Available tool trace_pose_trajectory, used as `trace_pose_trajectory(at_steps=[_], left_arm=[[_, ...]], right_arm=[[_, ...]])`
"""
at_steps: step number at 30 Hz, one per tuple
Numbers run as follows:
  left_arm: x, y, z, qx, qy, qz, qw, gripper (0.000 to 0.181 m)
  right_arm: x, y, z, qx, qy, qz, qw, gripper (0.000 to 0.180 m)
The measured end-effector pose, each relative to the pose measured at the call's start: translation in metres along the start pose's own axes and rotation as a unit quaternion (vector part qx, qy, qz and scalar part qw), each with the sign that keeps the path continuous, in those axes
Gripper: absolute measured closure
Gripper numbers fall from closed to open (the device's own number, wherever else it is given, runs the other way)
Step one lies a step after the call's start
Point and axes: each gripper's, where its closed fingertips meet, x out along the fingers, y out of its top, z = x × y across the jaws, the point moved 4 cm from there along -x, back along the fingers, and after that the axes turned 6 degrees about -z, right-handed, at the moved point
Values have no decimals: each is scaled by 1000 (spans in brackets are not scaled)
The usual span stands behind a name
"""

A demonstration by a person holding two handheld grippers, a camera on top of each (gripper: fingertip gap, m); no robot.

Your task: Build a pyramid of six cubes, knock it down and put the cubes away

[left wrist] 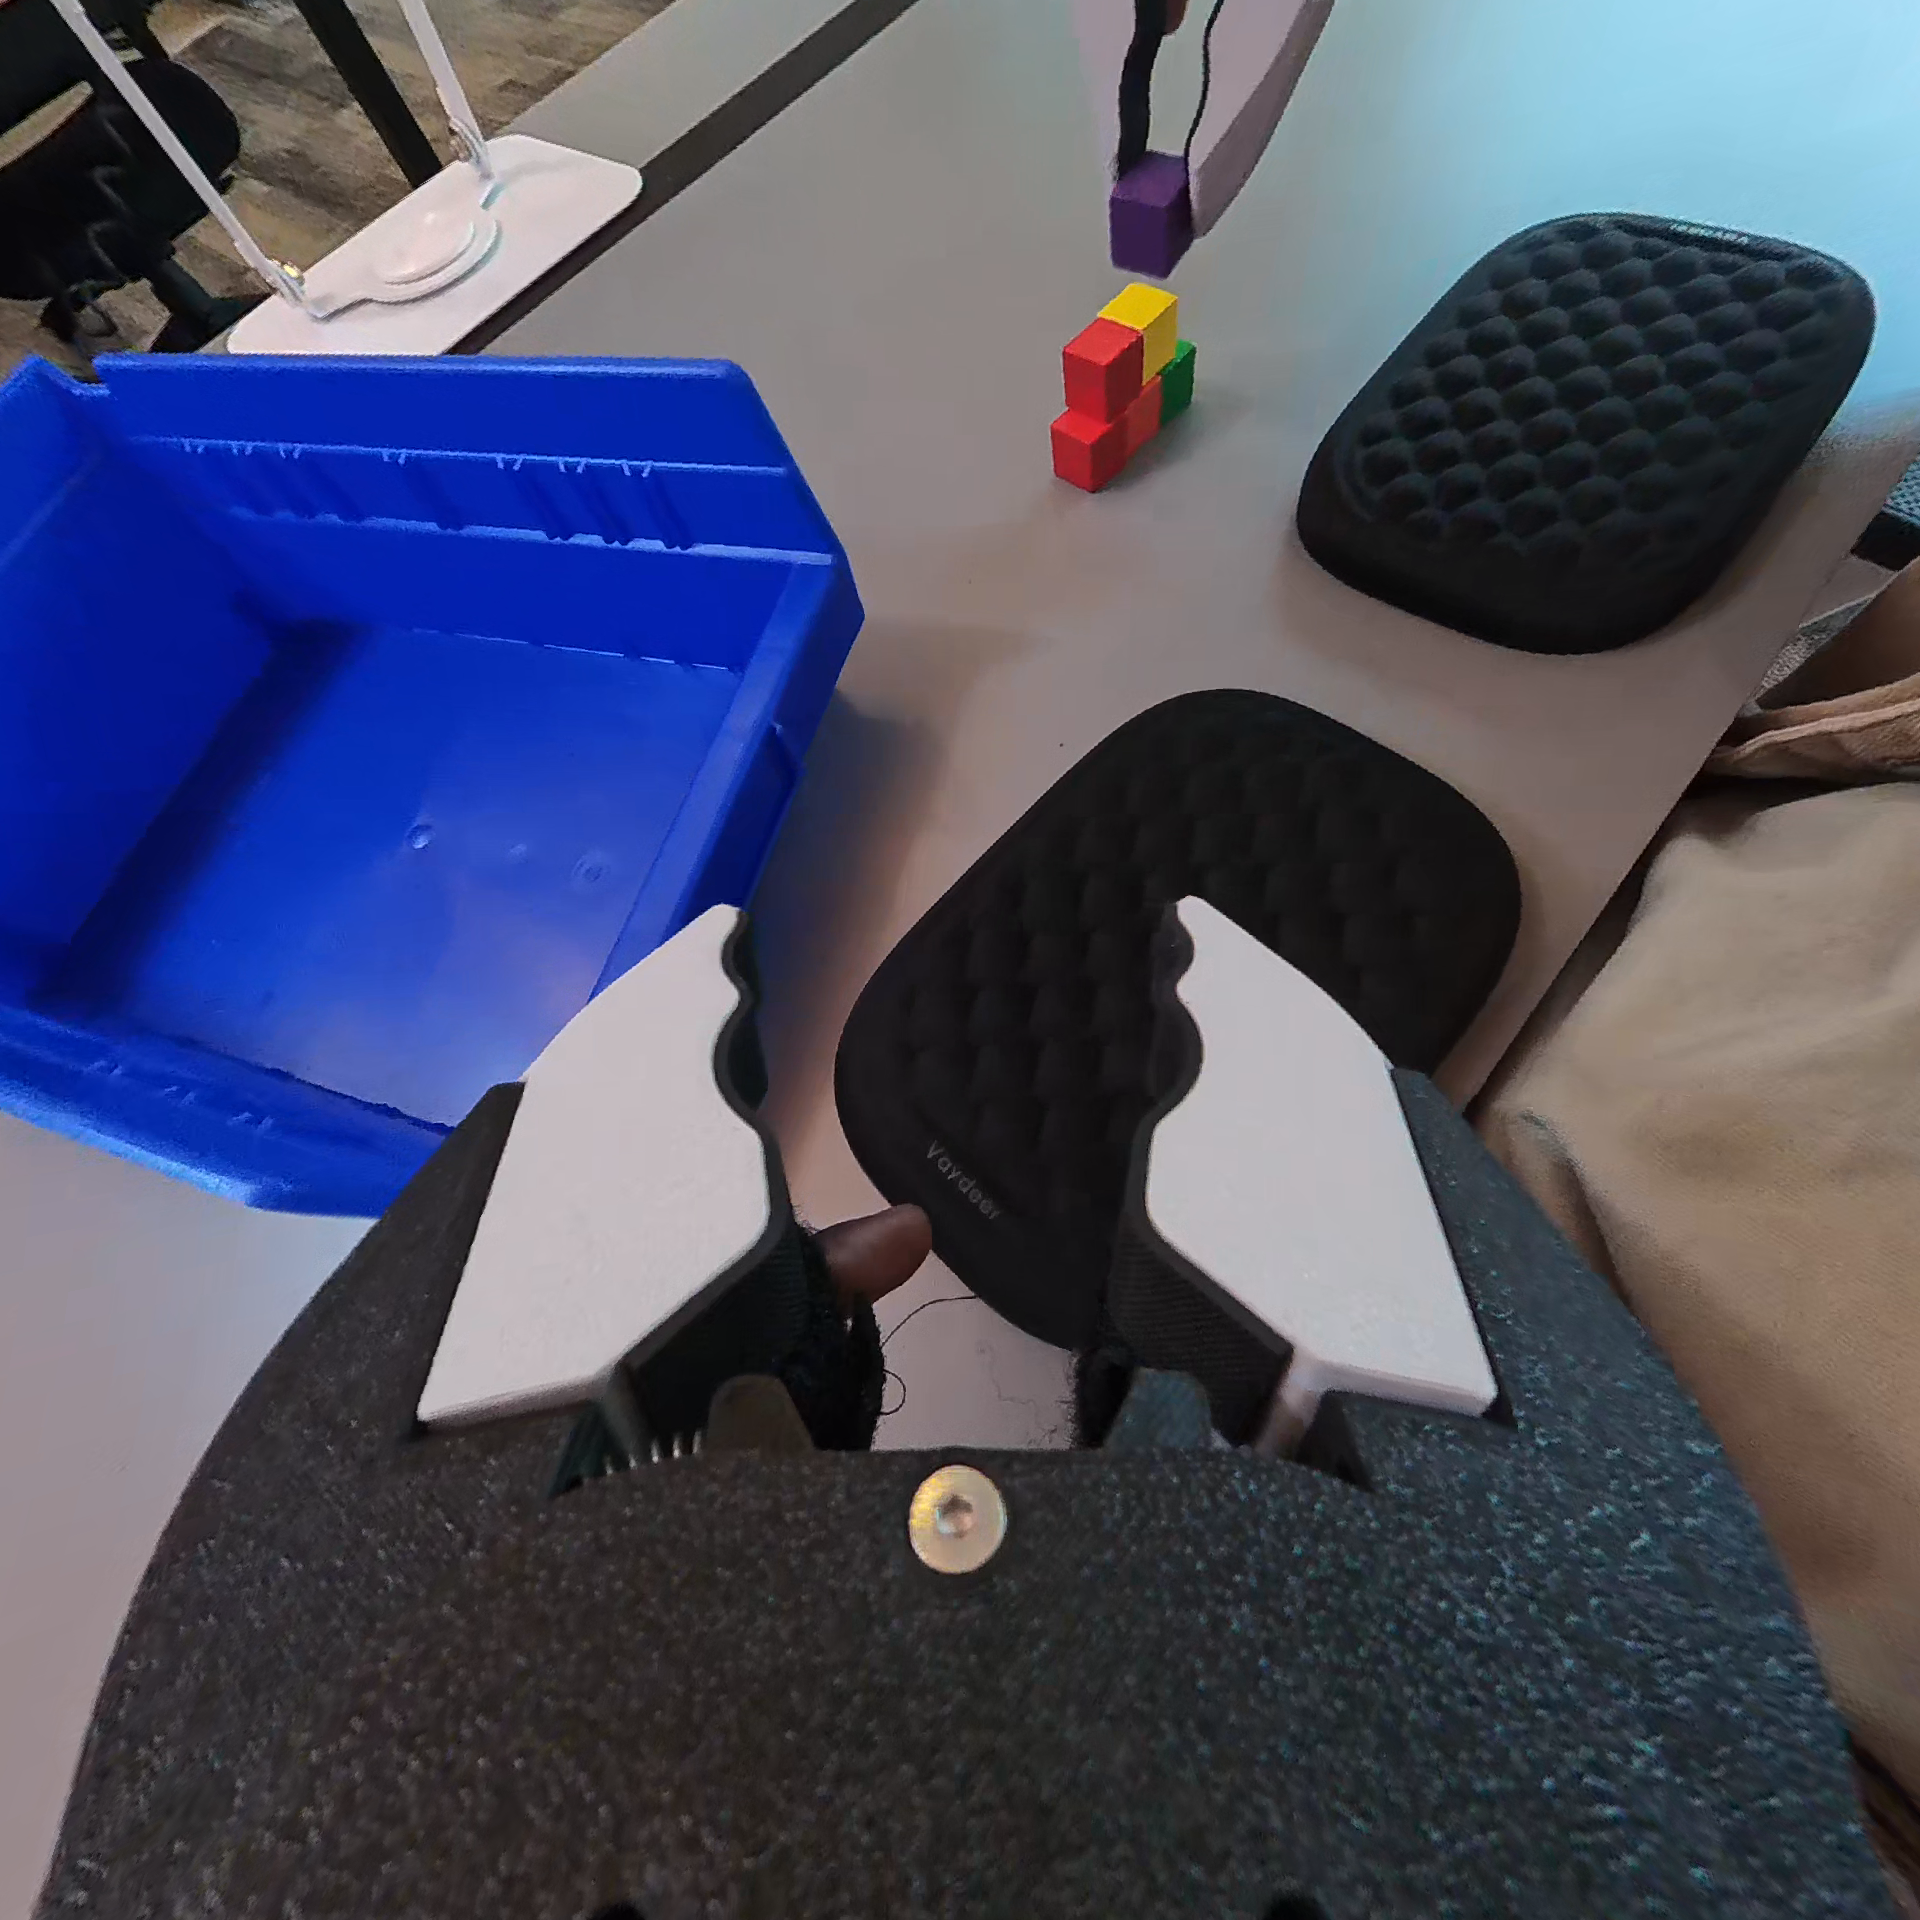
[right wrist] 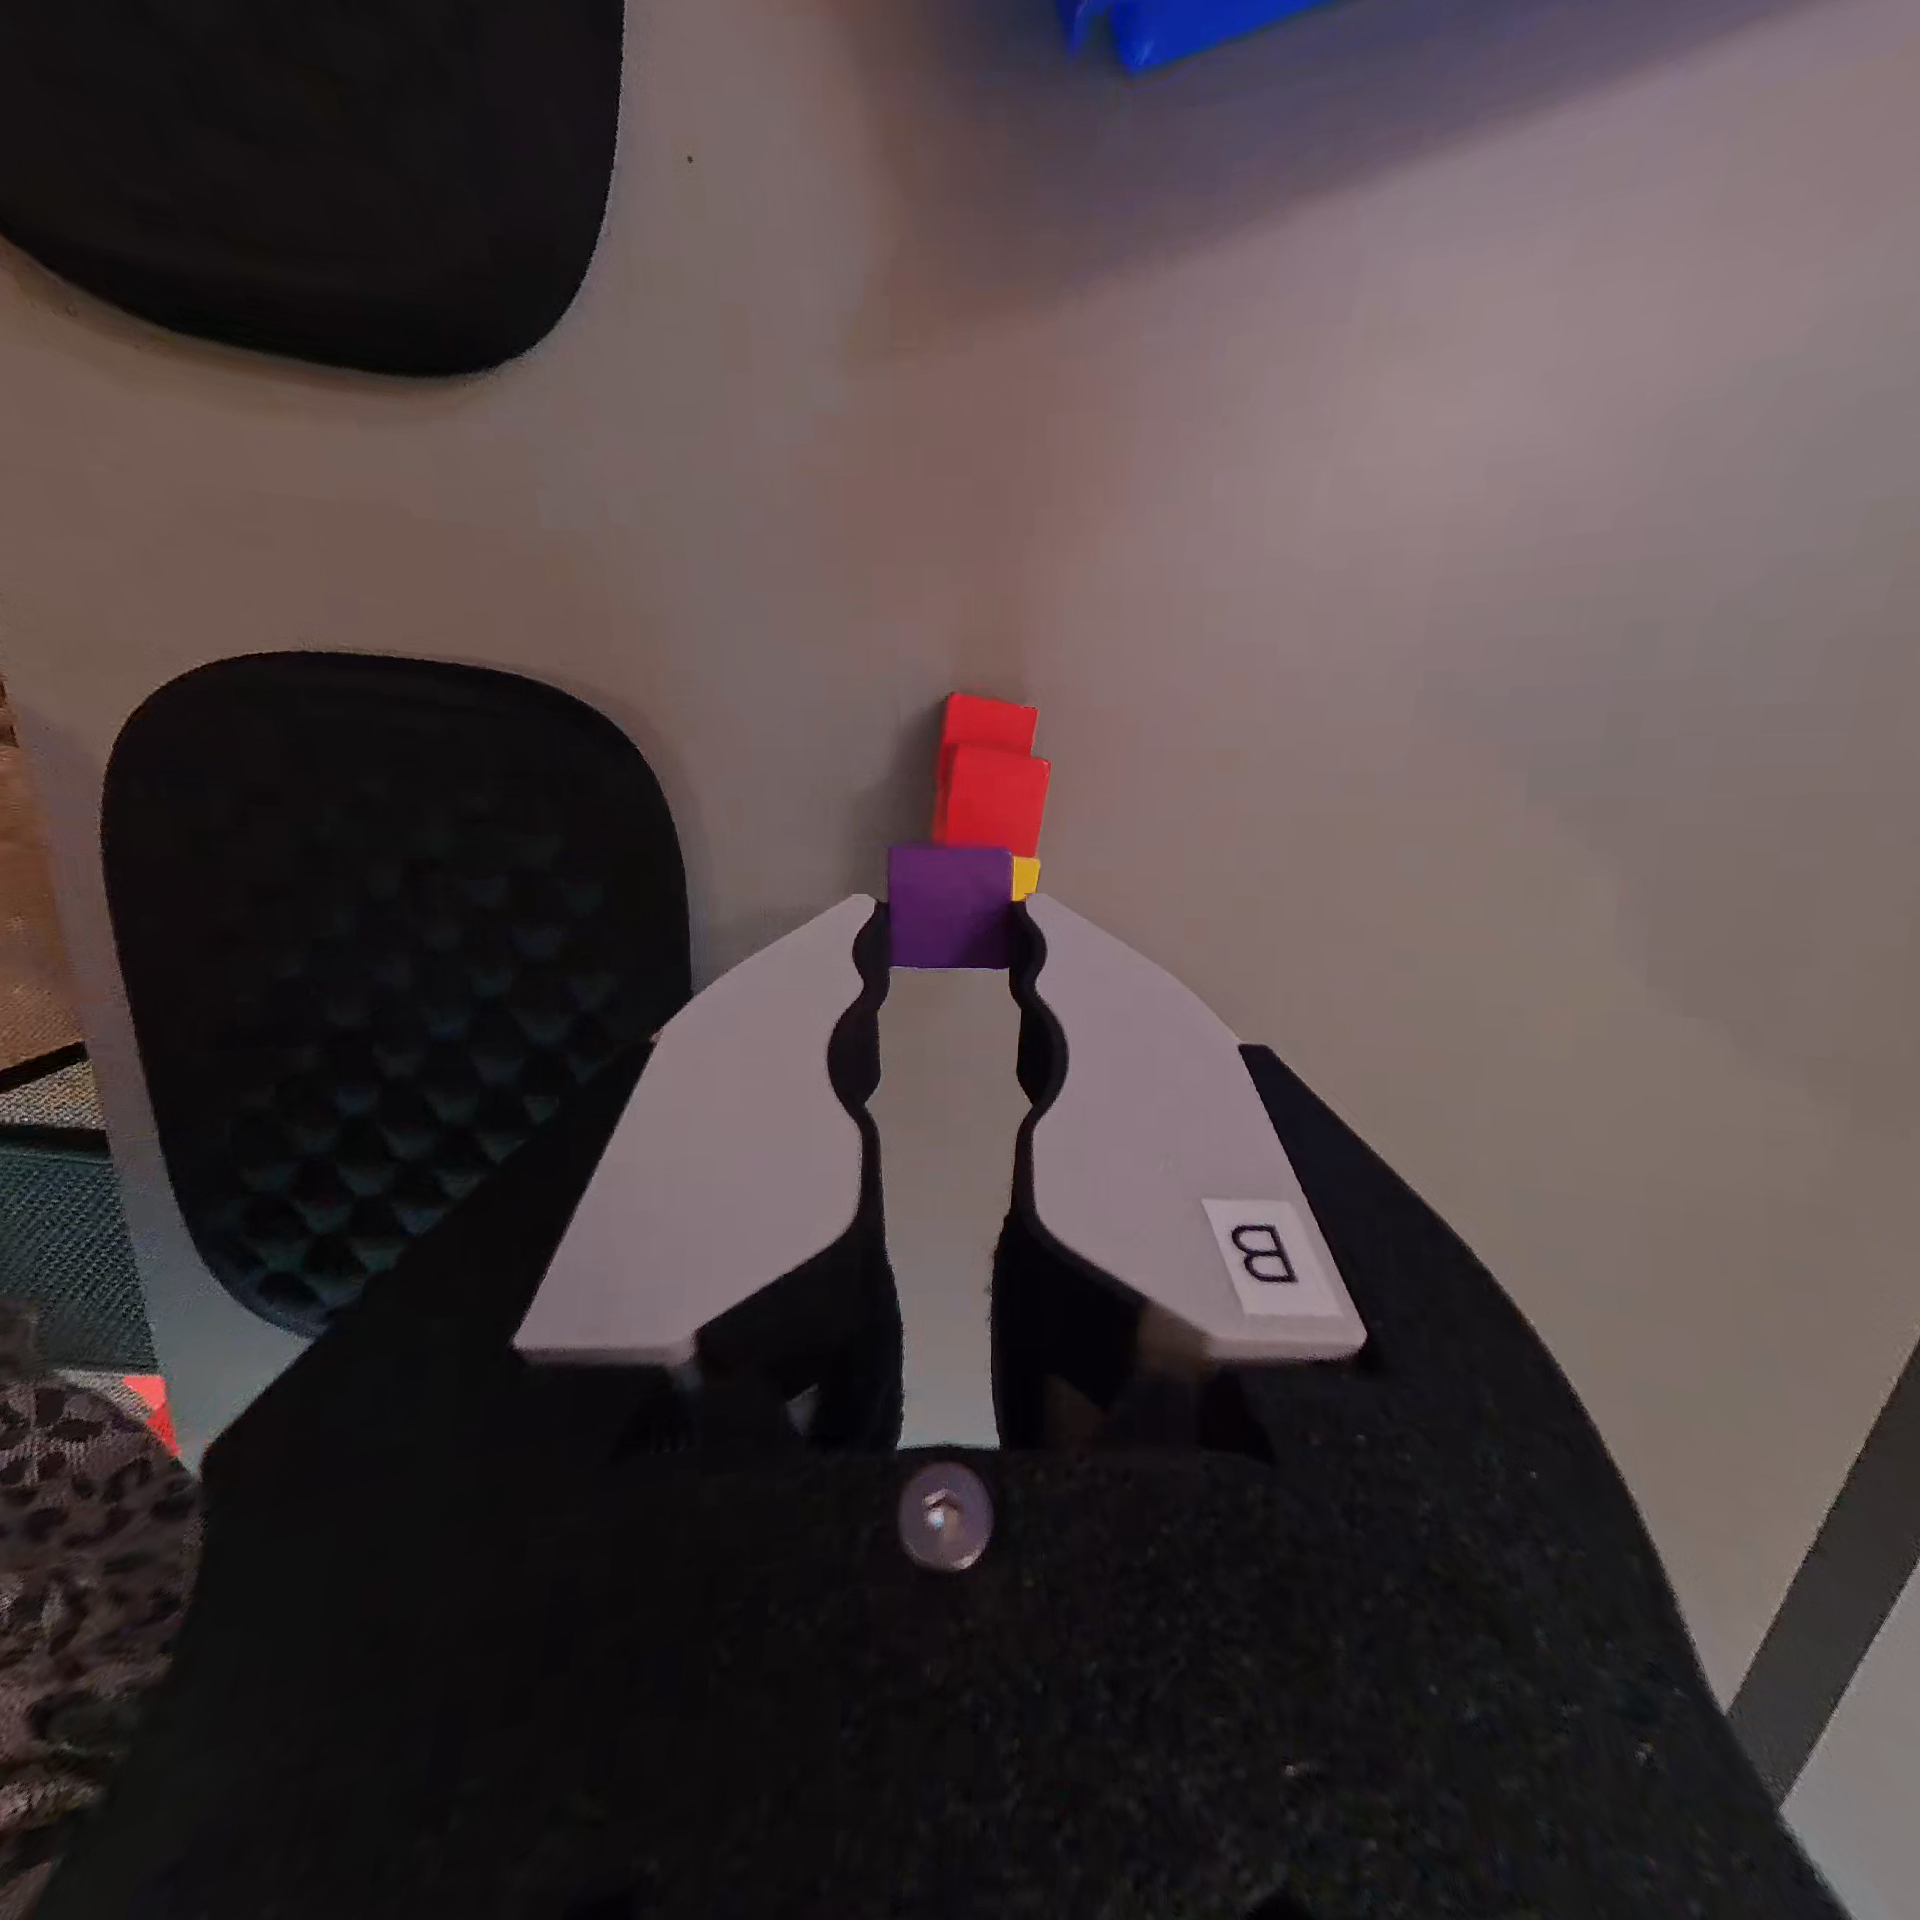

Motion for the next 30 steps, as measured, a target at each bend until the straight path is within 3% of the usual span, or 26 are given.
trace_pose_trajectory(at_steps=[1, 22, 26, 30], left_arm=[[0, -1, 0, -1, 0, -1, 1000, 107], [3, -3, 0, -3, 0, -7, 1000, 107], [2, -3, -1, -2, 0, -5, 1000, 107], [3, -3, -2, -7, 1, 0, 1000, 107]], right_arm=[[2, 0, 2, 3, 0, 3, 1000, 158], [21, -4, 8, 55, 2, 30, 998, 158], [17, -4, 10, 62, -12, 41, 997, 144], [-1, -3, 3, 103, -55, 103, 988, 128]])
